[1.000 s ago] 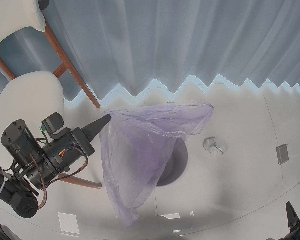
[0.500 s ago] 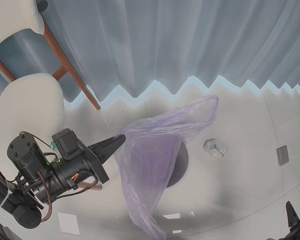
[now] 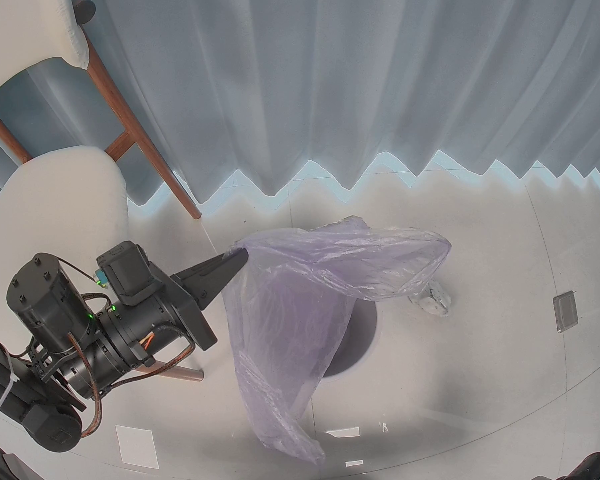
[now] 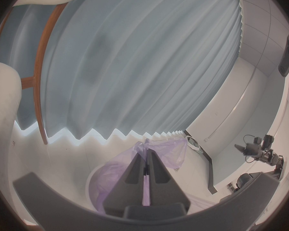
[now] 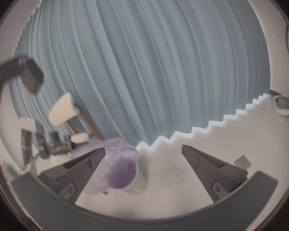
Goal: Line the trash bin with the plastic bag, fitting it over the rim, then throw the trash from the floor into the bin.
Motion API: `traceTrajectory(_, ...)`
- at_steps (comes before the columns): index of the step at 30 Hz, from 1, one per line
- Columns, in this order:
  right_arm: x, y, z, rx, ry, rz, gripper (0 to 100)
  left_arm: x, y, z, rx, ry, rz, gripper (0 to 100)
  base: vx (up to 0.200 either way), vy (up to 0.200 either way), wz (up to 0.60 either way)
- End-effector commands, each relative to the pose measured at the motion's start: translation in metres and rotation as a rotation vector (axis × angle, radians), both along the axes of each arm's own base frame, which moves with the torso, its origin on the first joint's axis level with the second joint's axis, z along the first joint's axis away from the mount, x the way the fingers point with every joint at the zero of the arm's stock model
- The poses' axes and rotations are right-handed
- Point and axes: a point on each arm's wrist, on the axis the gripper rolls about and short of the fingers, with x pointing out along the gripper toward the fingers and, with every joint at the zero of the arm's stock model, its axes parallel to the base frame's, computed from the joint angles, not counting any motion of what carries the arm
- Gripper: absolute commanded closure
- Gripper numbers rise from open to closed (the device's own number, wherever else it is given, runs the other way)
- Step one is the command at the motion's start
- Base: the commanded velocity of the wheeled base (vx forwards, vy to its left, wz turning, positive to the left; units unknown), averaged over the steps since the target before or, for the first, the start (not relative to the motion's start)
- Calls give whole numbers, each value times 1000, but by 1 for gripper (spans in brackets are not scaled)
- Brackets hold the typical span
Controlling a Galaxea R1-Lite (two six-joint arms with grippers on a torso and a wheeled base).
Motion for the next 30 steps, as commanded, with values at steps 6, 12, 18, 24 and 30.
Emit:
traceTrajectory(6, 41, 8, 13, 203, 445, 423, 0, 10, -2, 28, -114, -56, 52, 100, 0, 0, 0)
traceTrajectory(12, 91, 18, 19, 218, 695, 595, 0, 5, 1, 36, -131, -81, 51, 100, 0, 0, 0)
traceTrajectory(18, 165, 61, 14, 76, 958, 730, 0, 12, 12, 37, -132, -90, 84, 100, 0, 0, 0)
traceTrajectory(24, 241, 118, -1, -37, 1087, 715, 0, 12, 12, 37, -148, -79, 79, 100, 0, 0, 0)
traceTrajectory(30, 273, 167, -4, -49, 1105, 785, 0, 8, 15, 44, -160, -100, 88, 100, 0, 0, 0)
